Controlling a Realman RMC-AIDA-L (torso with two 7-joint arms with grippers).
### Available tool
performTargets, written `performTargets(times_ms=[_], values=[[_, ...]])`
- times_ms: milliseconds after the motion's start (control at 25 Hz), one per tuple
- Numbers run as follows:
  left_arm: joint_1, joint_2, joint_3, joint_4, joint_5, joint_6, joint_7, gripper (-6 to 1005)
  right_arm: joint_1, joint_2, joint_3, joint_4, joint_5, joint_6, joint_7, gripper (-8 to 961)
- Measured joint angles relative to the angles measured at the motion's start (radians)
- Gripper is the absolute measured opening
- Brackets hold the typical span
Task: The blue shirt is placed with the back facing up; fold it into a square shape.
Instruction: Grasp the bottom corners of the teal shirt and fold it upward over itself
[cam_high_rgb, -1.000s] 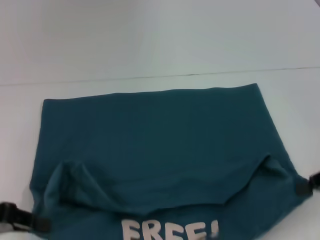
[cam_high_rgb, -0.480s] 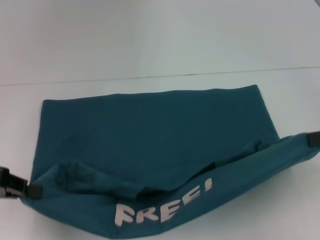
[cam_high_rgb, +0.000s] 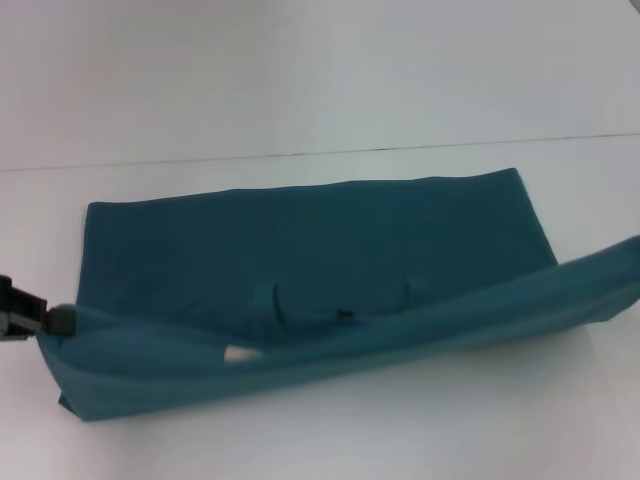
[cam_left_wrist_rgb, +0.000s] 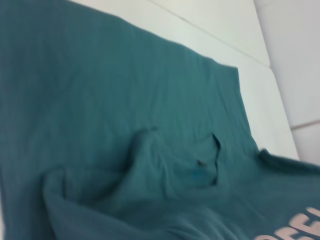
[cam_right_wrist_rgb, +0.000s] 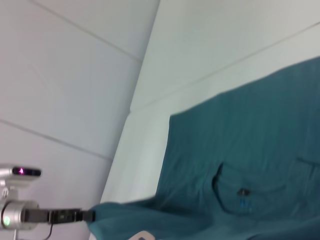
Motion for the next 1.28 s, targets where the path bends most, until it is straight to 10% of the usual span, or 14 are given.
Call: performTargets(times_ms=[360, 880, 1280], values=[[-0.024, -0.009, -0.022, -0.004, -0.01, -0.152, -0.035, 9, -0.001, 0.013, 0.085, 0.056, 0.004, 0.141, -0.009, 24], [-0.118, -0.021, 0.112, -0.083, -0.004, -0.471, -0.122, 9, 0.091, 0.142, -0.035, 0.068, -0.002, 0.63, -0.029, 23], [-0.138, -0.047, 0.194, -0.146, -0.004, -0.7, -0.14, 8, 0.191, 0.195, -0.25, 0.179, -0.061, 1.031, -0.021, 23]])
